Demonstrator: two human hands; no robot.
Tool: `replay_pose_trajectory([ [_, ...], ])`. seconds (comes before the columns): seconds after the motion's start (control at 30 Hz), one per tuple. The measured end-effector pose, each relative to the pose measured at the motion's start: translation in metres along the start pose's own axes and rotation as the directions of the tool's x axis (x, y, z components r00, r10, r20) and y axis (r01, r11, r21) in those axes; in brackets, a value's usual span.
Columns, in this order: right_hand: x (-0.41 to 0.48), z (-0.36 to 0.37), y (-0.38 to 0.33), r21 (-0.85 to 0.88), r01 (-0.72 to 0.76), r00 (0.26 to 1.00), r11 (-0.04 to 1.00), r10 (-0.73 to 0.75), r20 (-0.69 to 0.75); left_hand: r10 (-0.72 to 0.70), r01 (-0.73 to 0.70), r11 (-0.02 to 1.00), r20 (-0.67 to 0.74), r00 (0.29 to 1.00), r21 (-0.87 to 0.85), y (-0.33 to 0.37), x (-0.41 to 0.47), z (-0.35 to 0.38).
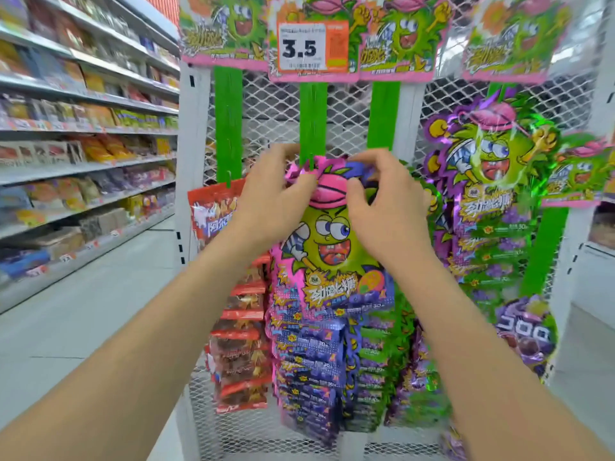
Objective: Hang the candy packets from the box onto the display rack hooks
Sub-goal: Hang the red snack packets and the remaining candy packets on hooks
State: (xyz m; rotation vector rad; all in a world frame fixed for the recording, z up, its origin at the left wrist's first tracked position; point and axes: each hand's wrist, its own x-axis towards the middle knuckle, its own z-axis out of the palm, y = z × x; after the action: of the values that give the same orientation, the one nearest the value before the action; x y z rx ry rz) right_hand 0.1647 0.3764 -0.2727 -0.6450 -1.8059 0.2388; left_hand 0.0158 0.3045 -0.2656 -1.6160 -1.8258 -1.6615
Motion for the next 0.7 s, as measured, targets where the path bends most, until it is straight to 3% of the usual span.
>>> replay_pose_trajectory([
  [0.13,0.055,0.009,-0.008,-0.055,-0.006,0.999,0.998,0.008,0.038,-0.208,0.200,0.961,-0.019,0.978,-0.192,0.019,0.049,0.003],
  [0.3,0.101,0.021,-0.017,-0.031,-0.005,0.998,0.999,0.007,0.061,-0.328,0.300,0.887,-0.021,0.945,-0.351,0.018,0.080,0.002],
  [0.47,0.117,0.033,-0.021,-0.006,-0.008,0.997,1.000,0.009,0.071,-0.332,0.344,0.868,0.098,0.938,-0.358,0.011,0.091,0.006],
  [0.7,0.105,0.039,-0.010,0.081,-0.066,0.997,0.995,0.061,0.056,-0.451,0.501,0.762,0.218,0.865,-0.411,0.009,0.094,-0.001],
])
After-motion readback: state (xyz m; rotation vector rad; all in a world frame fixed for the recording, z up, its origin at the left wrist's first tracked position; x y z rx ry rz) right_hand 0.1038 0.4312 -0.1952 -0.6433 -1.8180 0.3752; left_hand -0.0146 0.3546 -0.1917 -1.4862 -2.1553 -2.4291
